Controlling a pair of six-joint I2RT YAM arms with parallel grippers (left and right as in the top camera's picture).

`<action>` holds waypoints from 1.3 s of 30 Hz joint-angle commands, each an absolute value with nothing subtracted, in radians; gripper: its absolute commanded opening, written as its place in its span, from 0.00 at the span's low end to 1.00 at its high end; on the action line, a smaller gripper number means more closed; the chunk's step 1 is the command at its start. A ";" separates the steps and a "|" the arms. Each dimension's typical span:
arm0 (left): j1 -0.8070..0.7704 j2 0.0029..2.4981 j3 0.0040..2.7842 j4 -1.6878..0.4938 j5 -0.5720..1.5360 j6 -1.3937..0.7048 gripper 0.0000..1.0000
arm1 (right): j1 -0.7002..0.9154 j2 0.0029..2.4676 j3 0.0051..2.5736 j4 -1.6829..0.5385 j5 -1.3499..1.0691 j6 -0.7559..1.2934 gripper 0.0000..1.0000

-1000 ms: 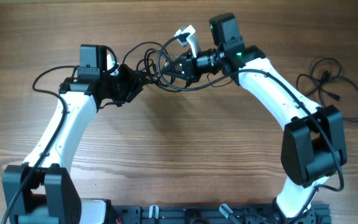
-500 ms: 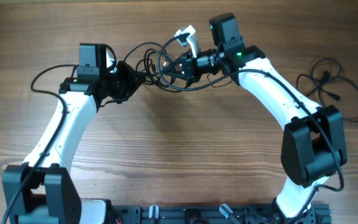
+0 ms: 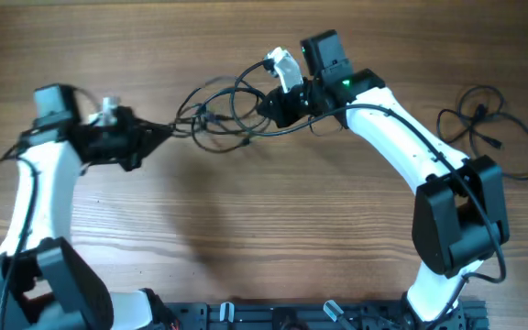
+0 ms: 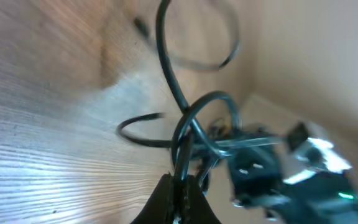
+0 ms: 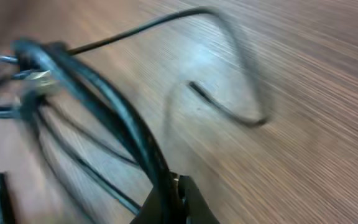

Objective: Untangle cables

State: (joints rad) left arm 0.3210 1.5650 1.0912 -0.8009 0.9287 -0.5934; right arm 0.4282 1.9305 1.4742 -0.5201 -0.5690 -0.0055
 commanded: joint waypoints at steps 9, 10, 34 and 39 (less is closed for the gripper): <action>0.693 1.556 1.098 -0.949 0.947 -0.370 0.04 | 0.184 1.940 1.479 -0.591 -0.314 -0.055 0.04; 0.686 1.556 1.098 -0.948 0.940 -0.370 0.04 | 0.182 1.940 1.479 -0.595 -0.427 -0.057 0.04; 0.044 1.556 1.098 -0.482 0.771 -0.797 0.70 | 0.303 1.940 1.479 -0.585 -1.527 -0.269 0.04; 0.043 1.556 1.098 -0.437 0.756 -0.819 0.34 | 0.350 1.940 1.479 -0.585 -1.485 -0.288 0.04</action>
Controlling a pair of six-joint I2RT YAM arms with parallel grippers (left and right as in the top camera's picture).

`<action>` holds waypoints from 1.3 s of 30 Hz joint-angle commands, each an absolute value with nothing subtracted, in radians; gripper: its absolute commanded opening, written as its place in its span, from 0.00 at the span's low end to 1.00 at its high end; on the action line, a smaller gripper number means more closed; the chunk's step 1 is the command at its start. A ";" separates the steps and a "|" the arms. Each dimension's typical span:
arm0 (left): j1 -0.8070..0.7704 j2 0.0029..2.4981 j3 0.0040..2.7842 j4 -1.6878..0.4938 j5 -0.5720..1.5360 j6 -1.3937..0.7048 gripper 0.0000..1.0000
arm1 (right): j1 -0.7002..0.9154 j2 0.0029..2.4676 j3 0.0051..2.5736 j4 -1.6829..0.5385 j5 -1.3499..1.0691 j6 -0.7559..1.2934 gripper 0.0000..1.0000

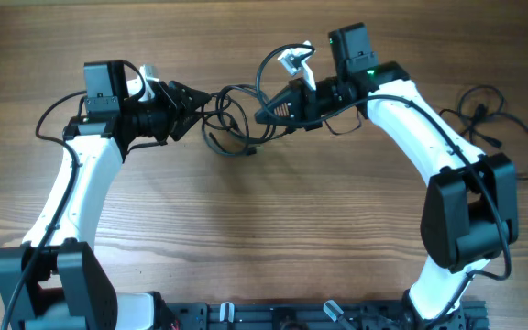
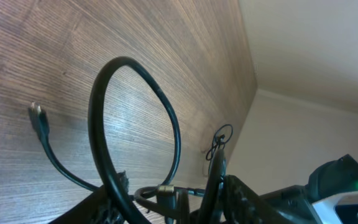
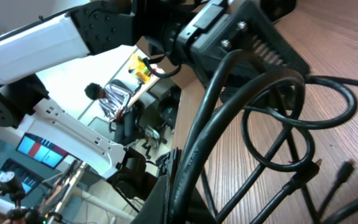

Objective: Untangle cables

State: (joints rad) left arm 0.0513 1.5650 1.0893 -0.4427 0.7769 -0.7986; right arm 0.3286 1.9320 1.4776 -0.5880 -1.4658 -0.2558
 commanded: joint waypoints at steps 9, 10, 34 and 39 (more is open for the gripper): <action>0.043 1.555 1.135 -0.490 0.768 -0.519 0.75 | 0.346 1.940 1.479 -0.593 -1.316 -0.317 0.04; 0.043 1.555 1.150 -0.501 0.768 -0.495 0.76 | 0.345 1.940 1.479 -0.598 -1.317 -0.319 0.04; -0.076 1.620 1.171 -0.679 0.561 -0.112 0.17 | 0.350 1.940 1.479 -0.850 -1.475 -0.575 0.04; -0.077 1.620 1.165 -0.716 0.556 -0.112 0.15 | 0.350 1.940 1.479 -0.842 -1.475 -0.575 0.04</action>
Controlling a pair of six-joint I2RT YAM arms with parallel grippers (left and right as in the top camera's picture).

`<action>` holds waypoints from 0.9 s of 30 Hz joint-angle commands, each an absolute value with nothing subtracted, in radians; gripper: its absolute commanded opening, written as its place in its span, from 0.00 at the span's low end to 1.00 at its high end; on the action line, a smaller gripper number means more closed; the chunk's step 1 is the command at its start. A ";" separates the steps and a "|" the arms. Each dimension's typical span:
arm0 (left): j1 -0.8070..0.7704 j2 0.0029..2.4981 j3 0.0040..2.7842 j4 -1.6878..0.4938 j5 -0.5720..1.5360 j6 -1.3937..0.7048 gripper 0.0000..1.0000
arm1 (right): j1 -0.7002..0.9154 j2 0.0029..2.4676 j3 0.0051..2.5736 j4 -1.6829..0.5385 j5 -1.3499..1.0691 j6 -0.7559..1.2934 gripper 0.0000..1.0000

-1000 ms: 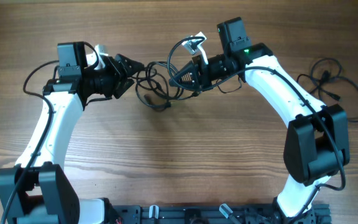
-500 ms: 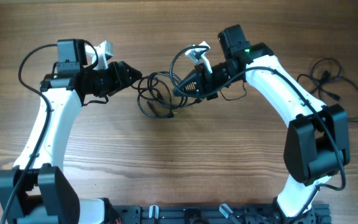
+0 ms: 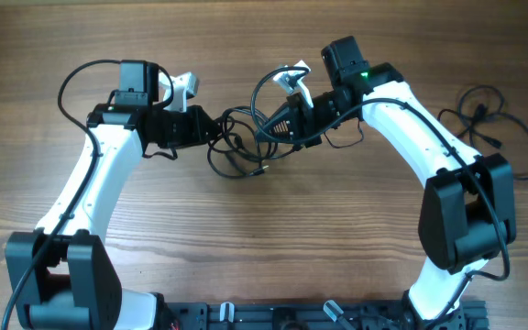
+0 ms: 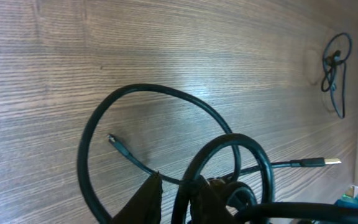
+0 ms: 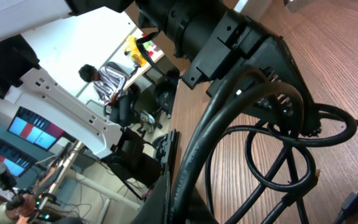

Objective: Untangle cables

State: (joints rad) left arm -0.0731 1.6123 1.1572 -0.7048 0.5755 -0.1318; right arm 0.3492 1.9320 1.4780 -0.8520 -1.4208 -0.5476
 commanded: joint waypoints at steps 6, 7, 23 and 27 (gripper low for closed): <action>0.038 1.596 1.159 -0.720 0.363 -0.353 0.04 | 0.338 1.940 1.479 -0.801 -1.309 -0.474 0.04; 0.074 1.590 1.159 -0.726 0.358 -0.386 0.04 | 0.328 1.940 1.479 -0.791 -1.196 -0.385 0.04; 0.491 1.584 1.158 -0.866 0.326 -0.488 0.04 | 0.006 1.940 1.479 -0.731 -0.234 0.157 0.04; 0.528 1.584 1.157 -0.903 0.224 -0.511 0.04 | 0.003 1.940 1.479 -0.663 -0.021 0.214 0.04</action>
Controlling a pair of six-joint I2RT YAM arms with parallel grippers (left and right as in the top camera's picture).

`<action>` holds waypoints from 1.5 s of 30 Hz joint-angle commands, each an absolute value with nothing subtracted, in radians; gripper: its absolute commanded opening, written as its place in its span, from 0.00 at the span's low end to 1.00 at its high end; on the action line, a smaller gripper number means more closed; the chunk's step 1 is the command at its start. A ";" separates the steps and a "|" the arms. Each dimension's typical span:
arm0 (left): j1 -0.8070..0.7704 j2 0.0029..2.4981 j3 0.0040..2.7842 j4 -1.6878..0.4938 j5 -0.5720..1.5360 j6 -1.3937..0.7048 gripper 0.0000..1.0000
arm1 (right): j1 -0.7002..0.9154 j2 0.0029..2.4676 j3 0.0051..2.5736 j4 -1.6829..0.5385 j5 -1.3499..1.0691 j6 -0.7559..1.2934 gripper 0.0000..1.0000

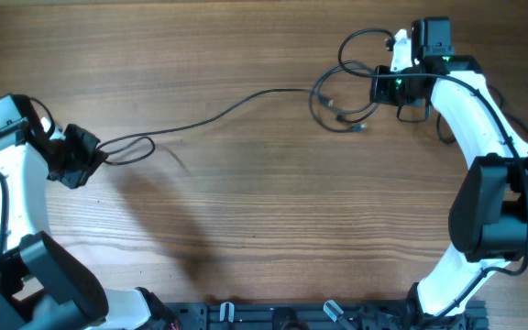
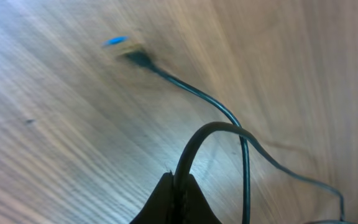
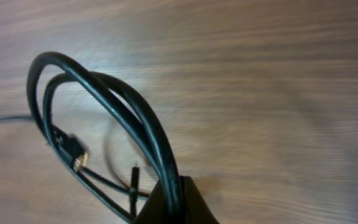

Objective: Untangle cables

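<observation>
A thin black cable runs across the table from far left to back right. My left gripper is shut on its looped left part, also seen in the left wrist view, where a plug lies on the wood beyond. Loops of thick black cable lie at the back right. My right gripper is shut on them. The right wrist view shows these loops and a gold-tipped connector.
The wooden table carries both arms. A black rail runs along its front edge. A bit of another black cable shows beside my right forearm, mostly hidden by the arm.
Both grippers were close together at the table's middle back with the tangle between them. Now the left is at the far left, the right at the back right, and a thin cable stretches between.
First the grippers held the tangle from either side, a short way apart. At the two following moments they stood closer together, both still shut on cable. Now they are far apart, the thick loops with the right, the thin cable drawn out to the left.
</observation>
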State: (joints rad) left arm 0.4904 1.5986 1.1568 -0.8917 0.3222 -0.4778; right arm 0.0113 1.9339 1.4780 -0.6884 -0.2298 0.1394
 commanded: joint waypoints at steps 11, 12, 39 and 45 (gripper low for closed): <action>0.540 1.594 1.129 -0.863 0.271 -0.554 0.04 | 0.049 1.943 1.479 -0.671 -0.876 0.087 0.04; 0.513 1.594 1.129 -0.847 0.286 -0.535 0.09 | 0.073 1.943 1.479 -0.675 -0.892 0.079 0.04; 0.331 1.547 1.234 -0.672 0.859 -0.348 1.00 | 0.189 1.943 1.479 -0.718 -0.546 0.082 1.00; 0.239 1.551 1.154 -0.897 0.166 -0.461 1.00 | 0.222 1.943 1.479 -0.721 -0.540 0.082 1.00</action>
State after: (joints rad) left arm 0.2630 1.5555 1.2053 -0.8959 0.4500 -0.4145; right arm 0.2005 1.9339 1.4780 -0.7250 -0.5518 0.0917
